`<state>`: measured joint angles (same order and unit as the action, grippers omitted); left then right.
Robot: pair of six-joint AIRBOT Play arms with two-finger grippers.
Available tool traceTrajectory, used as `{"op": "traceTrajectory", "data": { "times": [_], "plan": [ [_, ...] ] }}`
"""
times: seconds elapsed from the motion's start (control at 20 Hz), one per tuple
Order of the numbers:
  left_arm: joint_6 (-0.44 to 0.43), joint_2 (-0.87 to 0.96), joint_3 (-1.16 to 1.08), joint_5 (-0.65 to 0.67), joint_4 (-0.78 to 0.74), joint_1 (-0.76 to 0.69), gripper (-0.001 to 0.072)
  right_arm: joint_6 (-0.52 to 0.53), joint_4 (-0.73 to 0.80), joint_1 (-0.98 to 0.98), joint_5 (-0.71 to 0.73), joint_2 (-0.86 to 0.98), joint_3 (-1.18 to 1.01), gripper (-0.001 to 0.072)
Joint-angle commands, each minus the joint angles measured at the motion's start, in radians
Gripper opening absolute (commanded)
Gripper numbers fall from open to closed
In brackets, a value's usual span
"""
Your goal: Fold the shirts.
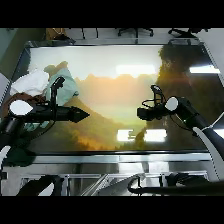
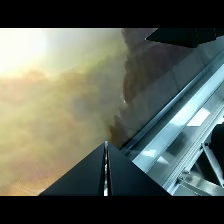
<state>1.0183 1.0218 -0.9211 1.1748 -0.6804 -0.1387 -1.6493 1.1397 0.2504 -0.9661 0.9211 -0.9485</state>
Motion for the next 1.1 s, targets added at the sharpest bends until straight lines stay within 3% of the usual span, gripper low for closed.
{"op": "traceTrajectory", "data": {
  "times": [0.0,0.85,0.95,1.05],
  "plan": [
    [0.000,0.000,0.000,0.000,0.000,0.000,0.0011,0.000,0.000,0.000,0.000,0.000,0.000,0.0029],
    [0.000,0.000,0.000,-0.023,0.002,0.000,0.0011,-0.001,0.000,0.000,0.001,0.015,0.000,0.0029],
    [-0.006,0.000,-0.003,-0.159,-0.056,0.007,0.0011,0.000,-0.003,0.000,0.008,0.030,0.000,0.0029],
    [-0.008,0.018,-0.051,-0.377,-0.288,0.060,0.0016,0.000,-0.011,0.000,0.055,0.035,-0.001,0.0030]
  ]
}}
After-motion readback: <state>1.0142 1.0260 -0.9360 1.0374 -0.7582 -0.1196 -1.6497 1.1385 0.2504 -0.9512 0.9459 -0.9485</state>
